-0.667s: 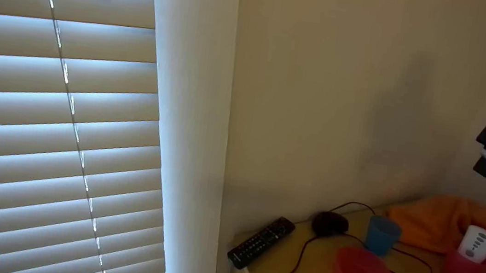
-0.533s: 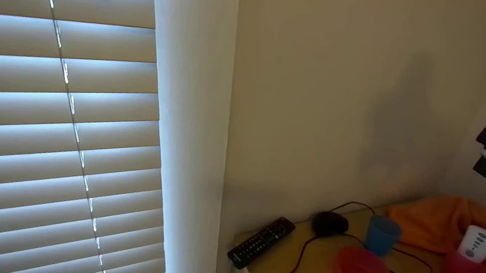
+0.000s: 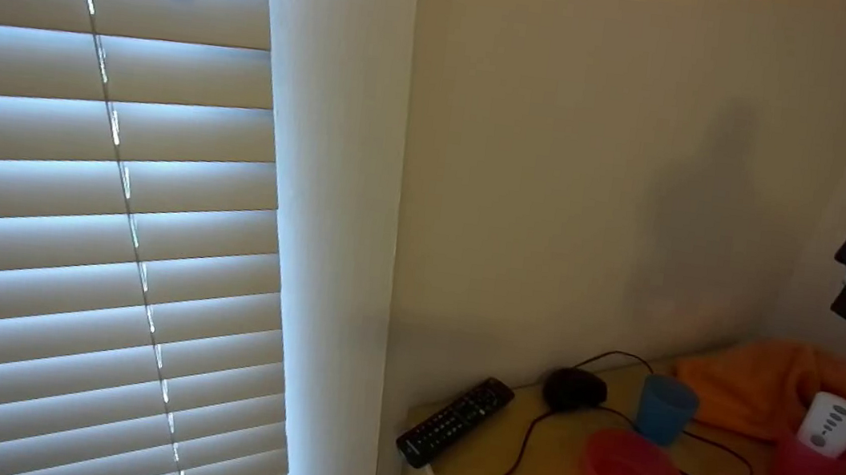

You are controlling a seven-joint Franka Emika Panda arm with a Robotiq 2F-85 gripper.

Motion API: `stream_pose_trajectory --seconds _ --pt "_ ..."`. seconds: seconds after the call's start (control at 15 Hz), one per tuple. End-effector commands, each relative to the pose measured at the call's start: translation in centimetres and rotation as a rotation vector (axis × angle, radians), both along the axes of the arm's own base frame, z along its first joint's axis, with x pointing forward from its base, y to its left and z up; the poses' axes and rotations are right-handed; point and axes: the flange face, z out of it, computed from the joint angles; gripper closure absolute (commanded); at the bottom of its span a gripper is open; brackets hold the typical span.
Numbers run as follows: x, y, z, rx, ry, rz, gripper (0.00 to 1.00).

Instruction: Put the red object in the bowl

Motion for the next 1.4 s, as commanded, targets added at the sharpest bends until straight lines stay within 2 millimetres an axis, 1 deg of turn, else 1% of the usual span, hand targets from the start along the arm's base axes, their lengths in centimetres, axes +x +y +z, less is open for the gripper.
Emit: stream_pose_trajectory --seconds 0.0,0.13,0.2,0.27,0.33,0.6,0.67,0.73,0.87,1.07,1.2,1.27,1.33 --pt "-1.0 -4.5 -4.5 0.092 0.090 -0.060 0.00" --pt "-2.2 -7.0 -6.9 0.145 0.138 -0.086 0.00" --pt "-1.0 -5.4 -5.1 0.083 0.101 -0.069 0.00" --pt "-1.2 -6.3 -5.9 0.091 0.115 -0.077 0.00" --pt "-1.1 -6.4 -5.9 0.090 0.116 -0.080 0.00" --pt "-0.7 -5.4 -5.2 0.079 0.102 -0.062 0.00" --pt "-0.6 -6.4 -6.6 0.095 0.121 -0.071 0.00" --pt "-1.1 -7.5 -8.8 0.113 0.150 -0.095 0.00" --pt "-2.2 -9.5 -12.2 0.114 0.193 -0.136 0.00" --pt "-3.7 -13.2 -17.9 0.121 0.248 -0.183 0.00" --pt "-4.9 -15.4 -20.7 0.117 0.284 -0.191 0.00" --pt "-5.4 -16.8 -21.6 0.130 0.291 -0.210 0.00" --pt "-5.7 -18.2 -22.1 0.192 0.297 -0.244 0.00"
